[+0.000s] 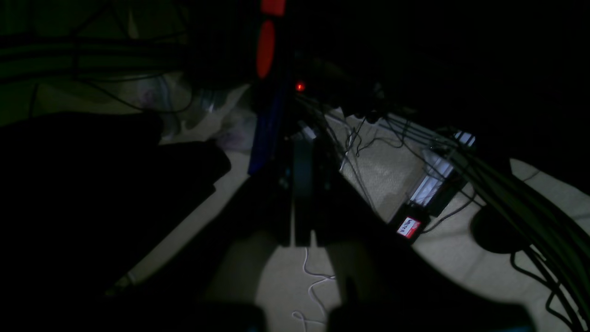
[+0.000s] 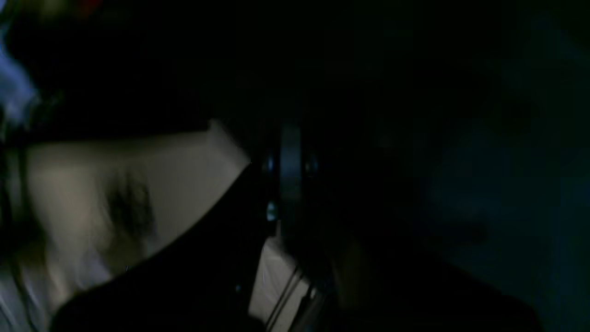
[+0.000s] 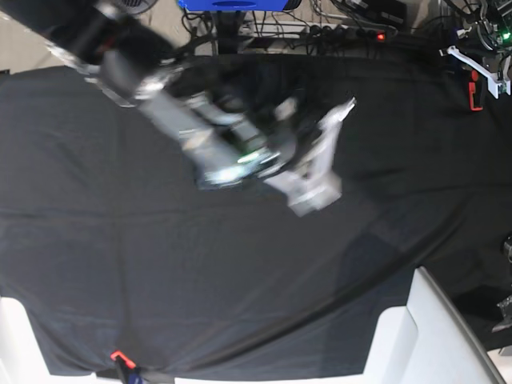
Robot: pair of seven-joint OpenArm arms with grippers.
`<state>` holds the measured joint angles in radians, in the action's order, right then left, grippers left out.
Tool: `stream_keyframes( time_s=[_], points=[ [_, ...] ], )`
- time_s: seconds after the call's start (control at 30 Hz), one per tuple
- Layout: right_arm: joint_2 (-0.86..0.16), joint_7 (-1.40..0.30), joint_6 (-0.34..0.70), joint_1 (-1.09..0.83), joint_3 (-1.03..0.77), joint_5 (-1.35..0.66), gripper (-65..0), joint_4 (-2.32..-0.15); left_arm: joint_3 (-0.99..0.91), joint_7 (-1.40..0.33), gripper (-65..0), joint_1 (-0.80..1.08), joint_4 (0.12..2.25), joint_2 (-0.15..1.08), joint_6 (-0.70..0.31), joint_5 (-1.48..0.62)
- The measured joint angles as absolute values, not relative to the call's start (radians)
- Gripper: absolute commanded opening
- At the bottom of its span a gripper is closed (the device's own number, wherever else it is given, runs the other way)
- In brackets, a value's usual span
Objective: Fold the T-shirt properly
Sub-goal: 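Fold the pinched side over toward the shirt's middle with the right gripper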
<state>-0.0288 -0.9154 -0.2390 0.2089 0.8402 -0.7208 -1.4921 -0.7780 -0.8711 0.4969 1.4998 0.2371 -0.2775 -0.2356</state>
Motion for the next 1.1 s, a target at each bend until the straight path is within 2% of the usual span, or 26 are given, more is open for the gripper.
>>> stream_keyframes(
  time_s=[0.1,0.4,0.63,0.73,0.83,1.1],
  points=[
    [-0.095,-0.933,-0.257,0.156,0.744,-0.718,-64.8,-1.55,-0.778,-0.867,-65.0,0.496,1.499,0.236,-0.278,-0.236],
    [-0.084,-0.927,-0.259,0.139,0.743,-0.723,-64.8,-1.44,-0.773,-0.871,-65.0,0.488,1.515,0.218,-0.278,-0.239],
    [-0.077,-0.98,-0.266,0.134,0.82,-0.728,-64.8,-1.608,-0.714,-0.871,-65.0,0.492,1.554,0.199,-0.278,-0.24],
    [-0.071,-0.979,-0.367,0.13,0.887,-0.734,-64.5,-1.602,-0.717,-0.871,-65.0,0.493,1.549,0.204,-0.278,-0.236],
    [-0.059,-0.982,-0.461,0.151,0.942,-0.724,-60.0,-1.549,-0.717,-0.871,-65.0,0.494,1.549,0.209,-0.278,-0.235],
    [-0.025,-0.915,-0.46,0.2,1.037,-0.733,-44.6,-1.421,-0.717,-0.871,-65.0,0.496,1.549,0.22,-0.278,-0.236]
  ],
)
